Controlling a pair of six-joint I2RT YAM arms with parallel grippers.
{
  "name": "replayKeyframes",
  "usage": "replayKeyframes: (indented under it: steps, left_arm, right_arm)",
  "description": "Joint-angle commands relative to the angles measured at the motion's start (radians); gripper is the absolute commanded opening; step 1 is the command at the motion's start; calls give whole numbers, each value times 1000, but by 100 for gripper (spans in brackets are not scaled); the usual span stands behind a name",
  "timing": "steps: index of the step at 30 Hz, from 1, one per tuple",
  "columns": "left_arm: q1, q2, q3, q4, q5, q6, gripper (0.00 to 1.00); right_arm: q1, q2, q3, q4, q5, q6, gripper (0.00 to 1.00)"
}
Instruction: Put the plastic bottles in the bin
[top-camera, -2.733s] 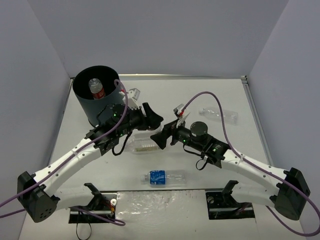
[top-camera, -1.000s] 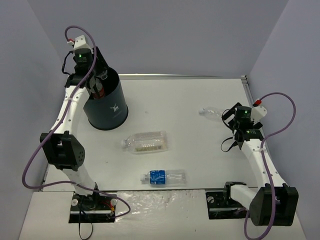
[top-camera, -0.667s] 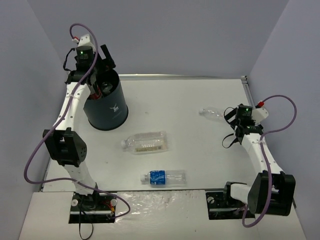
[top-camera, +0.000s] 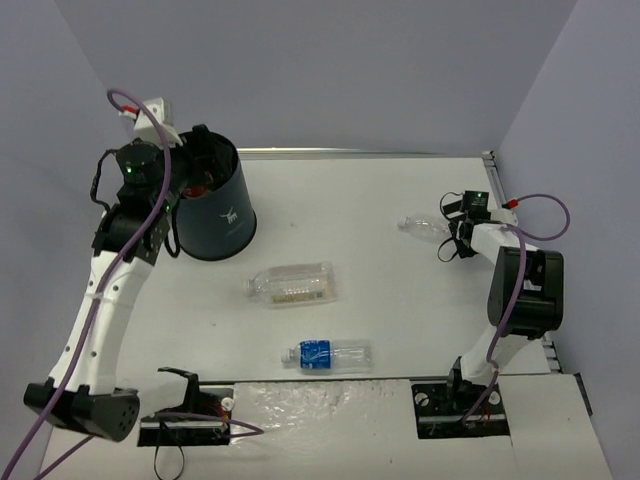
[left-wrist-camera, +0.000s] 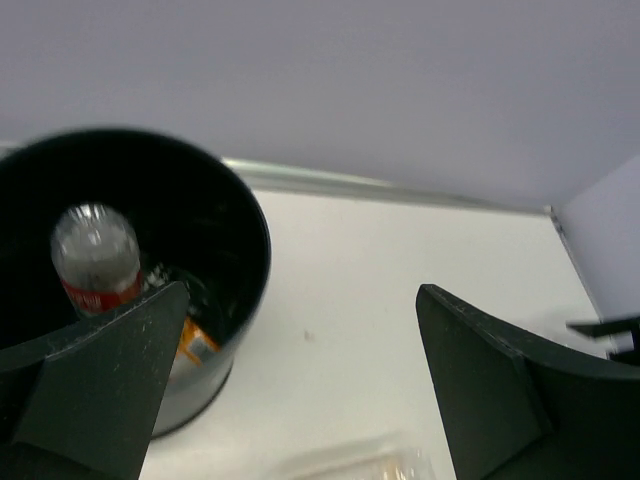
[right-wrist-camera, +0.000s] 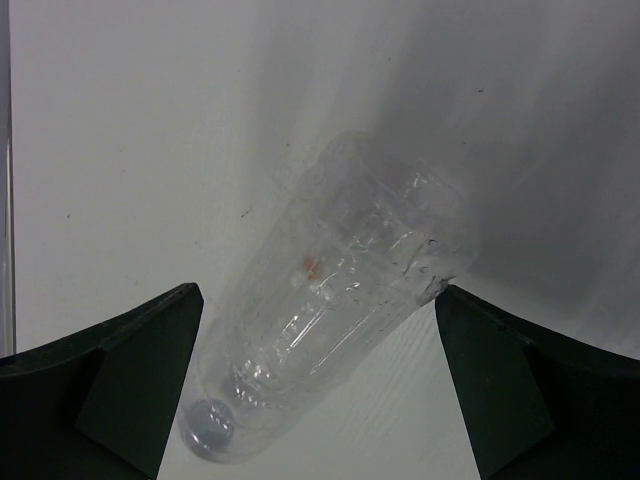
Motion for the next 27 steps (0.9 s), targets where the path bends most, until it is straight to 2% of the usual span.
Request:
replayKeyframes:
  steps: [1,4,7,9,10,13,17,19,22,25,27]
  left_arm:
    - [-51,-88,-123,69,-28,-20,97]
    - [-64,-137,-202,66,-34,-41,97]
    - [-76,-168,-239,37,-40,-52,97]
    - [-81,-178,-252,36,-33,-58,97]
    - [-84,-181,-256,37,-24,-56,97]
    - [-96,-177,-265,43,68,-27,97]
    - [-121,-140,-269,80,258,-2,97]
    - [-147,-112,-268,105,316,-11,97]
    - [-225,-18,-250,151,388,-64,97]
    - [-312,76,-216,190,480,-78,97]
    - [-388,120,-182,183,464,-62,97]
  right_arm:
    - [-5,38,28,87,27,101,100]
    - [-7,79,36,98,31,113,94]
    - [-7,108,32,127,25,124,72]
    - [-6,103,18,170,12,119,51]
    - [-5,98,16,179,8,115,50]
    - [-2,59,5,224,-38,41,34]
    - [14,-14,-21,315,-163,-126,27]
    - [23,-59,-41,396,-319,-224,25]
    - [82,-128,-25,418,-532,-365,25]
    - [172,-192,-38,442,-613,-397,24]
    - [236,-242,-47,452,-611,-373,23]
